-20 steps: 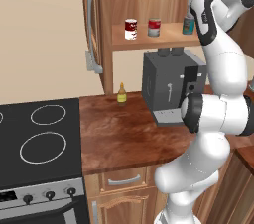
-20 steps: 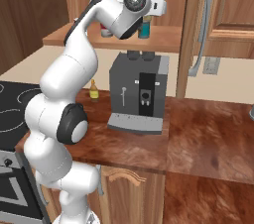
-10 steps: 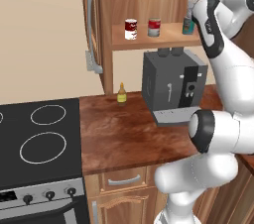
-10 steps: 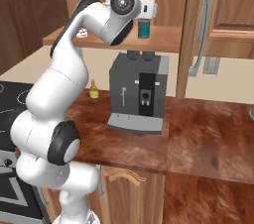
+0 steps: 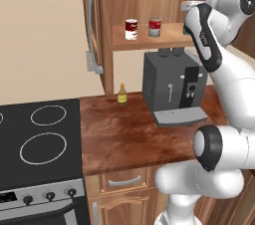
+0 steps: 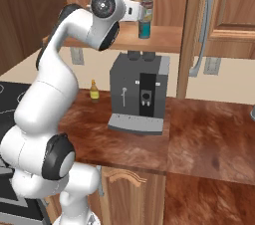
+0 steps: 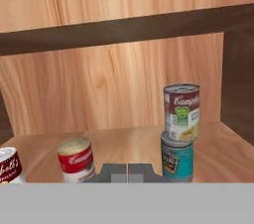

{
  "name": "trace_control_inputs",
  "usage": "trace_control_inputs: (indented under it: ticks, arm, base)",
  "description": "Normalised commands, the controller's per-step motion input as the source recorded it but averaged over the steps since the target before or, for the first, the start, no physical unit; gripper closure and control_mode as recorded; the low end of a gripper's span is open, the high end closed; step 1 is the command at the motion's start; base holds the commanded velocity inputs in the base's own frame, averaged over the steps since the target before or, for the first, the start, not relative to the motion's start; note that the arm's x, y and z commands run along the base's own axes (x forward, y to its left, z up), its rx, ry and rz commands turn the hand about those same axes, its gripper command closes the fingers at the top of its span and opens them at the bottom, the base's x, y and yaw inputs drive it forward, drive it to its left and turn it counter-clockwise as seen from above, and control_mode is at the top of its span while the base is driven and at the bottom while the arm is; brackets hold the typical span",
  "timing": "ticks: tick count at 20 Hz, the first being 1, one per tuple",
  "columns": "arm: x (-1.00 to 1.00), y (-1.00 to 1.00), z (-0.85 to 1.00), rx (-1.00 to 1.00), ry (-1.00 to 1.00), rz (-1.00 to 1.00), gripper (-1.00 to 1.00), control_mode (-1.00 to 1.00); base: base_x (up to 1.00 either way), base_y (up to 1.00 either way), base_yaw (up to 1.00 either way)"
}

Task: Stack two cans on top of the other two cans in the cabinet.

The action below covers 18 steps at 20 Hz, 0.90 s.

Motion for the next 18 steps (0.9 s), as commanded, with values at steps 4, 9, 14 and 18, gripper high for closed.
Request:
trace_control_inputs:
  ticks: [4, 9, 14, 18]
  arm:
    - [-0.15, 0.39, 0.0, 0.0, 0.0, 0.0, 1.0, -1.0]
    - [-0.1, 0.3, 0.0, 0.0, 0.0, 0.0, 1.0, -1.0]
    - [-0.11, 0.27, -0.01, 0.0, 0.0, 0.0, 1.0, -1.0]
    - [-0.09, 0.31, -0.01, 0.0, 0.0, 0.0, 1.0, -1.0]
  base:
    - [0.0, 0.0, 0.0]
    - [0.0, 0.0, 0.0]
    - [0.0, 0.0, 0.0]
    - [0.0, 0.0, 0.0]
